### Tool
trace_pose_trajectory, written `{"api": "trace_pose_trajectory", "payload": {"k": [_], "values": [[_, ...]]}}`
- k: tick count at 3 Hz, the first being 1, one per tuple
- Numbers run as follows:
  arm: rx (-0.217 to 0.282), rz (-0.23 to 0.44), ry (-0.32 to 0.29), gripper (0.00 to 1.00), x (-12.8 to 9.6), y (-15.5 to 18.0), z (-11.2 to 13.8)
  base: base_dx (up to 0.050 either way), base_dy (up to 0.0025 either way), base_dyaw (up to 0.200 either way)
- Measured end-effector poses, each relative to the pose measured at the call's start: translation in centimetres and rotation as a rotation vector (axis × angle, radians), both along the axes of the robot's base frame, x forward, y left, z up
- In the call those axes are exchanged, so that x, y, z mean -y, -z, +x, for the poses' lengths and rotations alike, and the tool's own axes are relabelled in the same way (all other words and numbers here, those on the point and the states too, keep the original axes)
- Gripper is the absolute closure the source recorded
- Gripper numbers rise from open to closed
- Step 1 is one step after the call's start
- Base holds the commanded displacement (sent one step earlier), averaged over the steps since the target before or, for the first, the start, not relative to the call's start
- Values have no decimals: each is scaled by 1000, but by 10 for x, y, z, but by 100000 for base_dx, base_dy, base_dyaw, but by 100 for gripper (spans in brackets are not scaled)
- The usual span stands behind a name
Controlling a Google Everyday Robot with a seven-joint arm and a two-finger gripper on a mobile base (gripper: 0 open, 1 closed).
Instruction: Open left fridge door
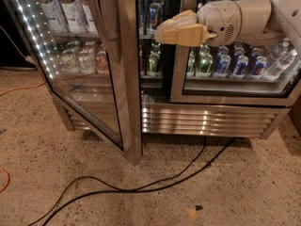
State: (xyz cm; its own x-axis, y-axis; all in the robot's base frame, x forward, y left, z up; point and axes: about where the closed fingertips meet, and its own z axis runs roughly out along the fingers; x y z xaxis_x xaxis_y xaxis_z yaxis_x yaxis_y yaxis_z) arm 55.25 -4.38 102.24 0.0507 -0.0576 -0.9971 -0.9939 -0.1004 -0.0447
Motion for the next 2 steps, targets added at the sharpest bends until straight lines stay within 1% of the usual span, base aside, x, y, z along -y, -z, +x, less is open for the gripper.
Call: {"api": "trace_pose_trajectory", "payload": {"k": [1, 2], "values": [[0, 0, 0, 93, 0, 0, 0, 0, 0, 0], [0, 0, 0, 93, 0, 0, 0, 0, 0, 0]]}}
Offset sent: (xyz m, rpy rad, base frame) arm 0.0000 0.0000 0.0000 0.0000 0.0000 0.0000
